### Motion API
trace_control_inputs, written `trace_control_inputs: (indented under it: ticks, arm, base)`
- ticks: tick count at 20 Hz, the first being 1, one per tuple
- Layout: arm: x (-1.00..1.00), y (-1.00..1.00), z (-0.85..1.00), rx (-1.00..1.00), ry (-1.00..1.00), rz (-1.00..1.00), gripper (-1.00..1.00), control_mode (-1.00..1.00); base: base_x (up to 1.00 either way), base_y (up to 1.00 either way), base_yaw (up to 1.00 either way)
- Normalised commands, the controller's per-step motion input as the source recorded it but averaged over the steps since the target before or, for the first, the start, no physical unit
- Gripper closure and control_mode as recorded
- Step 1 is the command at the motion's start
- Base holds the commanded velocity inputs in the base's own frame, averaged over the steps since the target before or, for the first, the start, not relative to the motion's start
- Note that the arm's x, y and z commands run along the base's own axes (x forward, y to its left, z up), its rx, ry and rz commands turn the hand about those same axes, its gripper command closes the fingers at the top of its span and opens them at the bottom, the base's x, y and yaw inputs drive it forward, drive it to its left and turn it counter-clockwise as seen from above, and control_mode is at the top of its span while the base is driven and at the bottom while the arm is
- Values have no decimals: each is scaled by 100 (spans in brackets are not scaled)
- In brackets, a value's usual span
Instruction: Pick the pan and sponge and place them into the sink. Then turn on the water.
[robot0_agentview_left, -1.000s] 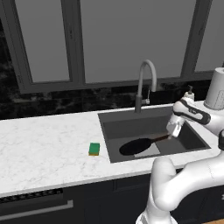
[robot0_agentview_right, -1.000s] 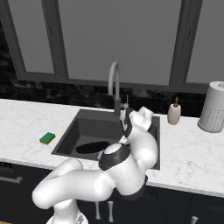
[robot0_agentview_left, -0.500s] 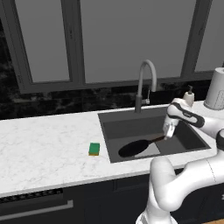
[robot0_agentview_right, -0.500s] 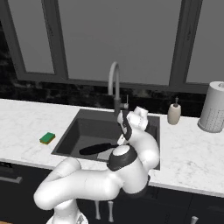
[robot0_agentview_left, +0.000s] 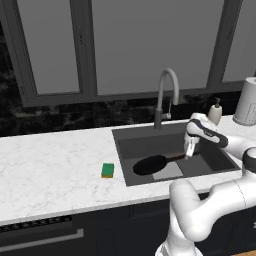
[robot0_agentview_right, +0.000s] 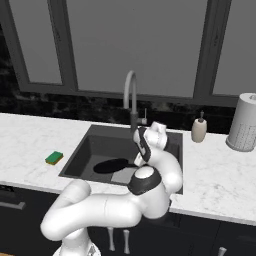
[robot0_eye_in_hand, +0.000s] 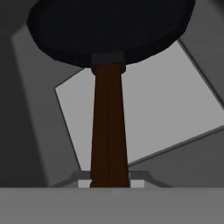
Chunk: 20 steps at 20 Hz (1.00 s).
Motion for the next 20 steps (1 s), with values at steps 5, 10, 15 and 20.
trace_control_inputs:
  ticks: [5, 10, 15, 20]
  arm:
    - [13, -3, -34, -13, 4, -4, 100, -100]
    - [8, -14, -59, -14, 1, -5, 100, -100]
    - [19, -15, -37, -10, 0, -5, 100, -100]
    - [6, -2, -8, -1, 2, -3, 100, -100]
  base:
    - [0, 0, 0]
    - [0, 0, 0]
    - [0, 0, 0]
    - [0, 0, 0]
